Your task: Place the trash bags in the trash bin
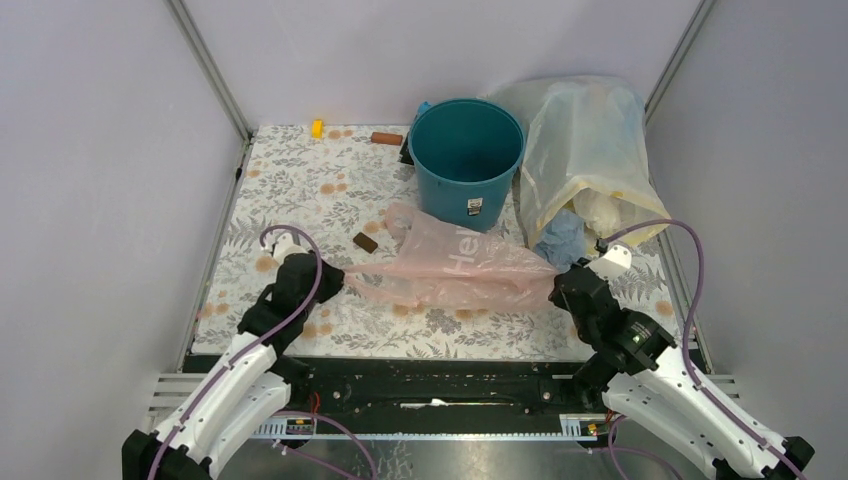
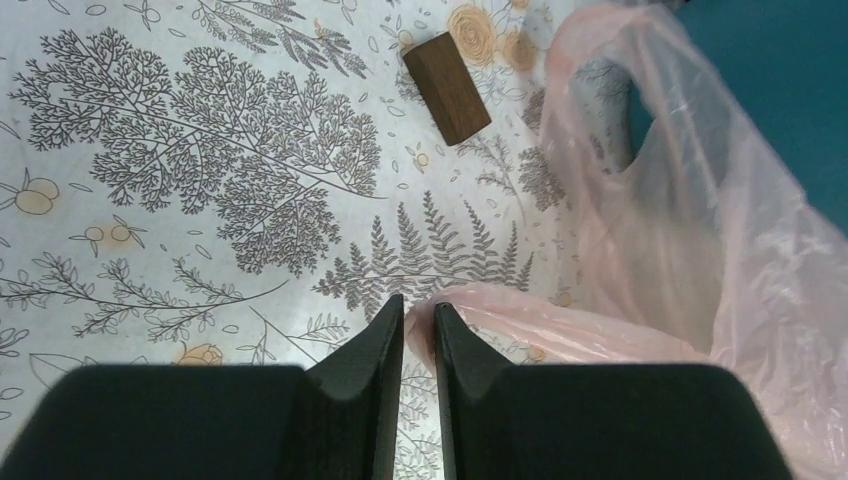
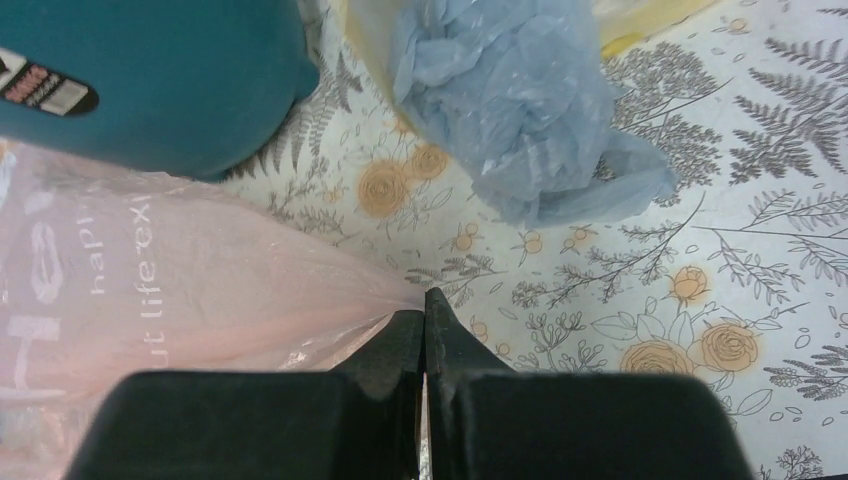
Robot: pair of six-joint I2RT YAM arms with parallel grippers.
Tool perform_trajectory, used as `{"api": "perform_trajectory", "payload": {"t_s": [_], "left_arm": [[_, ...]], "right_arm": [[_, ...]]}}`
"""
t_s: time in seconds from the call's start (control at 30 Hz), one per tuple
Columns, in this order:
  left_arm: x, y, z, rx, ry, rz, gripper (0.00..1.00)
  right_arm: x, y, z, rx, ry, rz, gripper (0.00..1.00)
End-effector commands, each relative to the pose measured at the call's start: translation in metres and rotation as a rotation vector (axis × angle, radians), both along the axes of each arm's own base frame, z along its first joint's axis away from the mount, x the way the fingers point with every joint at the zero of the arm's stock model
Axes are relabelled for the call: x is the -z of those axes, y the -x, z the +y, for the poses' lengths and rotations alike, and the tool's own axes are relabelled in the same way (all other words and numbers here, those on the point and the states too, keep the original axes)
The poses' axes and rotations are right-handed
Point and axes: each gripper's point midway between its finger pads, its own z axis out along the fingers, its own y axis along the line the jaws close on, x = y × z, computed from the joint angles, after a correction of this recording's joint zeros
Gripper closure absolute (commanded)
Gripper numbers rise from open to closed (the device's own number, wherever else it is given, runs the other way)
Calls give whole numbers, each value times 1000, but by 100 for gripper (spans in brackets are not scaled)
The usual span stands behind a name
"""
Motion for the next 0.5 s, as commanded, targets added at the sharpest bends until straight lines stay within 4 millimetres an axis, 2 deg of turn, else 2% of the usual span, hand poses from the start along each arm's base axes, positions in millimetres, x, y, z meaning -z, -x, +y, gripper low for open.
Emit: {"api": "perform_trajectory", "payload": {"t_s": [0.0, 0.13, 0.23, 0.27, 0.3, 0.33, 0.37, 0.4, 0.47], "left_arm": [[-8, -3, 2, -34, 81, -37, 83], [-15, -3, -8, 30, 100, -72, 83], [-24, 0, -29, 161, 136, -110, 83], [-29, 2, -39, 222, 162, -128, 83], [-34, 4, -51, 287, 194, -148, 84], [-38, 10, -62, 357, 231, -150, 88], [-41, 11, -69, 393, 251, -164, 91], [-45, 17, -79, 457, 285, -166, 99], [-53, 22, -90, 526, 326, -173, 100]], "right_arm": [[-20, -4, -29, 167, 24, -79, 99], [-15, -5, -26, 154, 27, -66, 92], [-15, -8, -11, 56, 40, -57, 83], [-16, -9, 2, -30, 36, -54, 68], [-17, -8, 15, -113, 33, -54, 38], [-18, -8, 27, -181, 19, -55, 27], [-20, -6, 37, -242, 8, -55, 22], [-22, -5, 45, -290, 0, -55, 19], [-27, -4, 55, -343, -18, -53, 15]]}}
